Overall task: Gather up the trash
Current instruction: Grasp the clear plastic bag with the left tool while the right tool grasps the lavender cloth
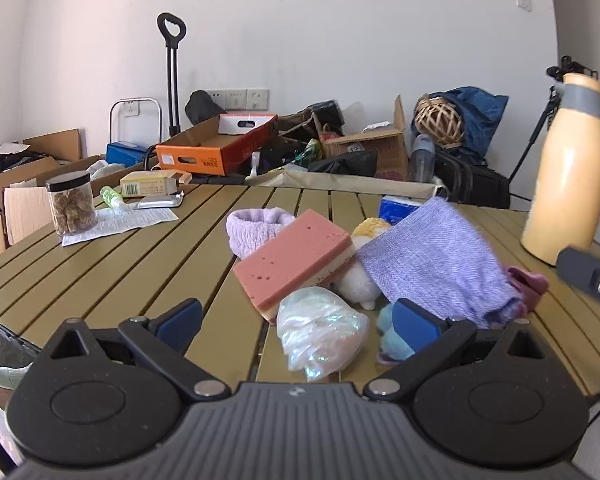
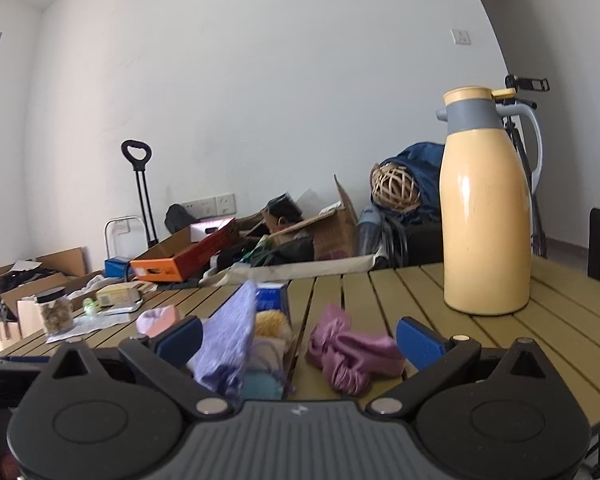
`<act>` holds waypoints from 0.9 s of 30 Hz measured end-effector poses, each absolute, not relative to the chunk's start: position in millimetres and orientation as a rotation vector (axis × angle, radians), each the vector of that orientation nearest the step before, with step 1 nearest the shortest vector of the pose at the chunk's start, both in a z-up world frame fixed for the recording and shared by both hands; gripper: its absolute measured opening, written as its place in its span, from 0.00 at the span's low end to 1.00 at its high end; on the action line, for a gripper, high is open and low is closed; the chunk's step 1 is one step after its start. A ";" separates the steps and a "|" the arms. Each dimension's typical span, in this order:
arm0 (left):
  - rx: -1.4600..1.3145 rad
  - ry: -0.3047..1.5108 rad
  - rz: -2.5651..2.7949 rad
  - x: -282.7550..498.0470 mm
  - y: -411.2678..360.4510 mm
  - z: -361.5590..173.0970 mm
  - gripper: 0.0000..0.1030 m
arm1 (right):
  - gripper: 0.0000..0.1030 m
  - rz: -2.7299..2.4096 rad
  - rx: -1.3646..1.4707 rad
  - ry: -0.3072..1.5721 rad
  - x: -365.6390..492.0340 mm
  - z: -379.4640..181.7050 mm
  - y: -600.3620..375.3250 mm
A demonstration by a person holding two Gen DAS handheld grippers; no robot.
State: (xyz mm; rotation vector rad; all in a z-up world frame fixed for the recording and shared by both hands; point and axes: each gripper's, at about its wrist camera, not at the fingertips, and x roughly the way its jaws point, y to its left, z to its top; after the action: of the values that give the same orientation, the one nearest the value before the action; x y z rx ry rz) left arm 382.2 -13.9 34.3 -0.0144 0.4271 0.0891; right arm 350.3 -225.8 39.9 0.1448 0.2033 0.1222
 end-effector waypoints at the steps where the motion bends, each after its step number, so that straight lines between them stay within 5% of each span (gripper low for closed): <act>1: -0.014 0.429 0.091 387.0 -15.8 31.5 1.00 | 1.00 0.114 0.150 0.194 353.5 39.8 -227.3; 6: -0.004 0.463 0.099 408.7 -25.7 16.6 0.96 | 1.00 0.110 0.194 0.198 364.3 30.0 -233.3; 11: -0.057 0.523 0.105 426.0 -21.4 10.3 0.56 | 1.00 0.123 0.177 0.199 373.4 26.3 -229.1; 14: -0.111 0.538 0.089 428.4 -13.8 7.7 0.43 | 1.00 0.152 0.191 0.195 374.3 27.7 -226.2; 27: -0.118 0.493 0.129 409.6 22.0 19.3 0.40 | 1.00 0.170 0.030 0.257 394.6 21.7 -162.6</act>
State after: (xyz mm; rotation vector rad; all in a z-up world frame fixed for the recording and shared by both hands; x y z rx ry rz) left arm 409.6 22.0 19.3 -0.1176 0.4932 0.1288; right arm 394.6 -162.6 21.7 0.0301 0.2572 0.1704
